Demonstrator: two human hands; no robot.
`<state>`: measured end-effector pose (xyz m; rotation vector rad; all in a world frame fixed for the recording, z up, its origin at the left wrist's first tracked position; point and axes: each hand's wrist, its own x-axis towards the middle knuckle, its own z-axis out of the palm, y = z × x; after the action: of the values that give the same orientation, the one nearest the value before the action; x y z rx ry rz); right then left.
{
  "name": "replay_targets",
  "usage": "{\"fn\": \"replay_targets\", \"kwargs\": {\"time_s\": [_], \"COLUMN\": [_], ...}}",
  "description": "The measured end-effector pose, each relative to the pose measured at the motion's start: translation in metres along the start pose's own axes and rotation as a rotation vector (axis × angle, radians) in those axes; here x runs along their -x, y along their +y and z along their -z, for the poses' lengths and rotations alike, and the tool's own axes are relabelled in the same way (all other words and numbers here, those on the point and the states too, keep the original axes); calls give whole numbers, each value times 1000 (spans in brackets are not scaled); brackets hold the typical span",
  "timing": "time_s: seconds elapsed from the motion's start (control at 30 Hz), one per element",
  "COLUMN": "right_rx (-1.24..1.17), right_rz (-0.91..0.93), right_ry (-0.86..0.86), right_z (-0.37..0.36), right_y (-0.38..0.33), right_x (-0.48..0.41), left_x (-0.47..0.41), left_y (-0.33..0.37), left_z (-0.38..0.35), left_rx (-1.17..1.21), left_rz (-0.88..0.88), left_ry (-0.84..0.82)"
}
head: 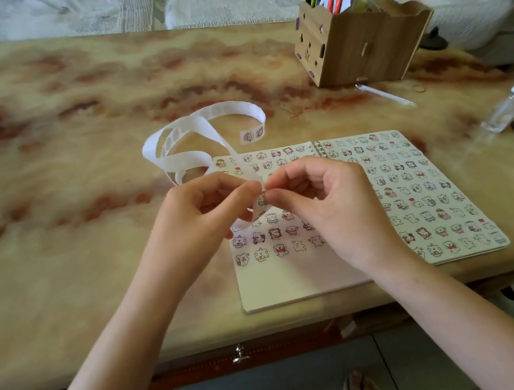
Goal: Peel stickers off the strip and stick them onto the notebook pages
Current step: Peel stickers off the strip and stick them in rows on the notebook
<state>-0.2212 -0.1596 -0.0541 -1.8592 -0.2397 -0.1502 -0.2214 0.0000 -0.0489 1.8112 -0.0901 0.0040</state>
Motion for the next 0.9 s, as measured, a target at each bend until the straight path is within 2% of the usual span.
{"fn": "replay_targets", "kwargs": {"time_s": [0.2, 0.6, 0.9], "right_rx": [-39, -24, 74], "right_rz": [-26, 45, 58], "right_ry": [-17, 12, -4], "right_z": [-1, -2, -2], "right_y": [2, 2, 0], "right_x": [0, 1, 2], "left_x": [0, 0, 0], "left_y": [-1, -2, -2], "left_z": [-2, -1, -1], "left_rx": [-18, -1, 10], "left_rz": [-5, -7, 21], "left_ry": [30, 29, 33]}}
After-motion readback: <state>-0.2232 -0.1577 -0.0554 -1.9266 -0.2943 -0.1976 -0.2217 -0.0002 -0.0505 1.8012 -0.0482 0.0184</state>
